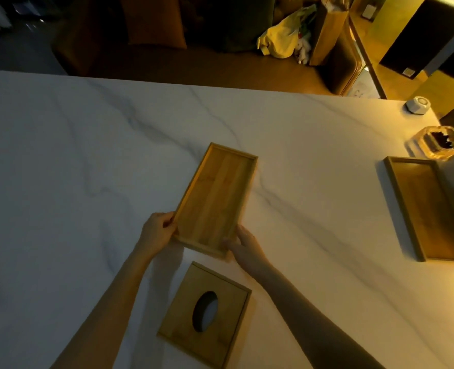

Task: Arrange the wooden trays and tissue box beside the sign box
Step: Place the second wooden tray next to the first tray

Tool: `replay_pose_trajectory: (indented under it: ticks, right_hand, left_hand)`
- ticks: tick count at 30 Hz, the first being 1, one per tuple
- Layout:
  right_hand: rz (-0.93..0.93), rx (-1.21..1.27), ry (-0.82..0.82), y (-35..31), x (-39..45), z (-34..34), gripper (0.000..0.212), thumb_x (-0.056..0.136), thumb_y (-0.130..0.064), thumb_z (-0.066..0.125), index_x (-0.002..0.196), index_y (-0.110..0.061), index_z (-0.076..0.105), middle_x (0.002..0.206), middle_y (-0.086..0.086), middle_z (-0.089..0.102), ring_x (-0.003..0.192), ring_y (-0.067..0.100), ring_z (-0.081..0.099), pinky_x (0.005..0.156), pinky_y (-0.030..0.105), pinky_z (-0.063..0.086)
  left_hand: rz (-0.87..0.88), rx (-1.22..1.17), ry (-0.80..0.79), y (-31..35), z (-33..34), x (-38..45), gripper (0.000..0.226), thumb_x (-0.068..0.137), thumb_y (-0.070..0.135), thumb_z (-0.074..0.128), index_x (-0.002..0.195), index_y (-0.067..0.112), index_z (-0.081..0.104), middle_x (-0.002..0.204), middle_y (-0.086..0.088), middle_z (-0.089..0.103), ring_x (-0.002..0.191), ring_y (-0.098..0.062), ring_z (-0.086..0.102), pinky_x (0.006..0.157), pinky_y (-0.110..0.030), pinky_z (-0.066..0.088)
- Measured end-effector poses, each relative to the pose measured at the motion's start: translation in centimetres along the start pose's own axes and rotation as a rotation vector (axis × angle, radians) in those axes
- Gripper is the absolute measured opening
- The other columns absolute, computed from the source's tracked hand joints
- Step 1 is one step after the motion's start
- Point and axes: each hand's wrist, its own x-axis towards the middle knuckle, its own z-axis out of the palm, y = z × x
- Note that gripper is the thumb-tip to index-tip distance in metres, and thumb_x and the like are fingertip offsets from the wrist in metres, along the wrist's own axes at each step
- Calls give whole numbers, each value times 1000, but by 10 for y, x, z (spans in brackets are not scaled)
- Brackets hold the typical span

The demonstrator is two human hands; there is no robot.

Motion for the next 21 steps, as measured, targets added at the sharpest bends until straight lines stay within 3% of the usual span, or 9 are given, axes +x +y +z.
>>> replay_pose_trajectory:
  ticks: [2,4,8,15,21]
  right_hand:
    - [17,194,-40,-6,-10,-9,55,89,-27,52,138,-31,27,122,-6,55,105,6,52,85,21,42]
    - [-4,250,-68,-9,-16,-19,61,86,-21,56,138,-33,26,105,-13,56,95,5,55,75,18,43]
    - [-28,330,-108,-12,-24,-42,67,84,-9,59,140,-25,26,107,-3,58,102,15,57,88,30,50]
    - [1,424,-114,-9,-43,-92,66,84,0,56,140,-16,25,111,9,59,101,22,60,77,28,54]
    - [-40,402,-65,7,-73,-143,67,84,-2,58,141,-16,26,119,8,56,108,22,57,89,35,51]
  left_hand:
    - [-89,-245,-84,7,-6,-6,33,85,6,53,117,12,57,103,-1,59,83,-10,56,75,-24,43]
    - [-154,-452,-171,11,-9,-10,41,84,5,54,124,14,50,111,-4,60,91,-12,60,76,-25,48]
    - [-172,-633,-174,22,-8,-20,45,82,1,57,125,11,49,110,-10,64,96,-21,64,73,-26,54]
    - [-88,-780,-171,56,14,-42,34,80,-1,57,111,12,59,87,1,76,85,-15,70,66,-21,57]
    - [10,-768,-182,99,49,-61,31,80,2,58,102,25,62,93,1,72,88,-14,69,68,-20,57]
